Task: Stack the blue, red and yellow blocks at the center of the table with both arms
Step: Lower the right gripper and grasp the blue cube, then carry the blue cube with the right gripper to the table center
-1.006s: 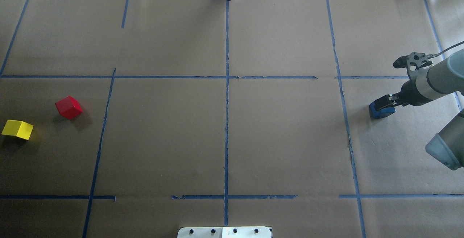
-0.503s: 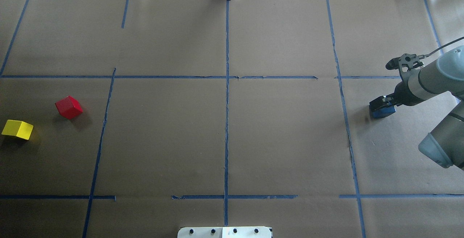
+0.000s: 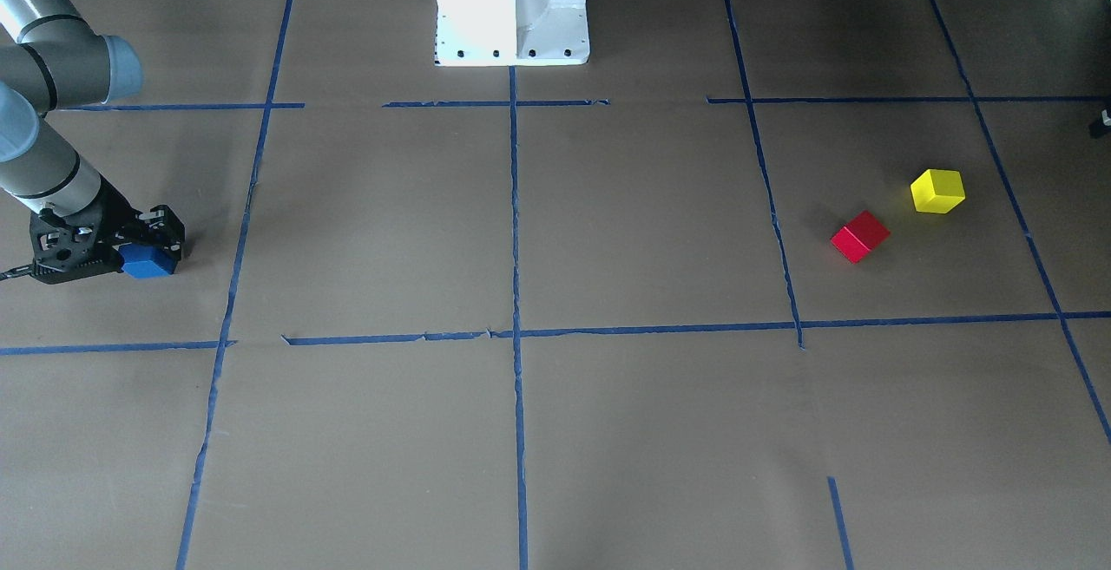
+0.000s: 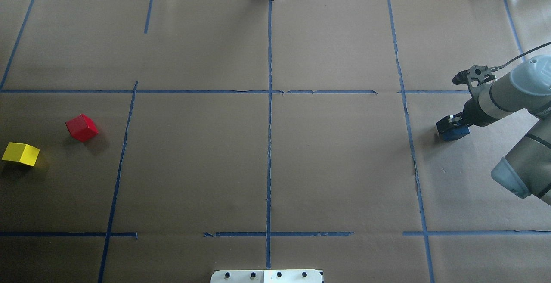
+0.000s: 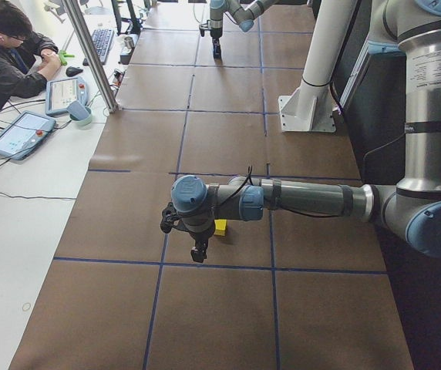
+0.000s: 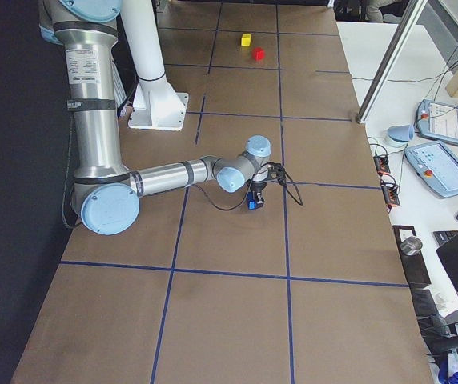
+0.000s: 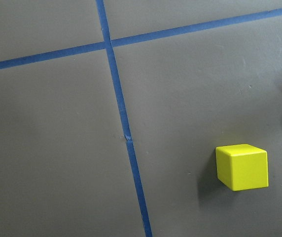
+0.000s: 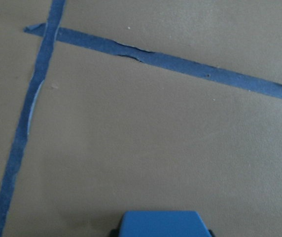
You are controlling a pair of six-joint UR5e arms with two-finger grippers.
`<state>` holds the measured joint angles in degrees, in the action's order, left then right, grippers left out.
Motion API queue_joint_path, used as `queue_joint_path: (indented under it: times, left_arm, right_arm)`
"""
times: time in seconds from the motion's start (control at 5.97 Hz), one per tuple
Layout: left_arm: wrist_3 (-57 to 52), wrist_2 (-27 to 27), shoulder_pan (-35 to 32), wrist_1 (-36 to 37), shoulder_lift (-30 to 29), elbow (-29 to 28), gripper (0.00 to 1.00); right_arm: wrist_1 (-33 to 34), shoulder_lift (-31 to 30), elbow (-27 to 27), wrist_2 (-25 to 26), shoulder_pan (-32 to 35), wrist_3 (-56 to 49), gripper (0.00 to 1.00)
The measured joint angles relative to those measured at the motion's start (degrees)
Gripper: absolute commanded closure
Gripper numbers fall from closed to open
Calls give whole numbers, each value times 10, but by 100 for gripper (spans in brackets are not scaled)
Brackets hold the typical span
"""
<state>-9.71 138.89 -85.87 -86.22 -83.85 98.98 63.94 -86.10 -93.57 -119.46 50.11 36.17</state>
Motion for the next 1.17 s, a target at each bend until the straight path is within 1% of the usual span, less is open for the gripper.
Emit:
queue_joint_path:
  times: [0.34, 0.5, 0.67, 0.84, 1.01, 1.17]
  left_arm:
    - [0, 0, 0, 0, 0, 1, 0]
    - [0, 1, 0, 1, 1, 1, 0]
    - [0, 1, 0, 1, 1, 2, 0]
    - [0, 1, 0, 0, 0, 2, 0]
    - [0, 1, 0, 0, 0, 2, 0]
    - [0, 1, 0, 0, 0, 2, 0]
  right_arm:
    - [5, 1, -36, -2, 0, 11, 100]
    - [9, 18, -53, -2, -6, 47, 100]
    - [27, 64, -55, 3, -24, 99, 100]
    - [81, 136, -50, 16, -52, 146, 100]
    - [145, 212, -34, 34, -80, 183, 100]
    - [187, 299, 20, 59, -109, 229, 100]
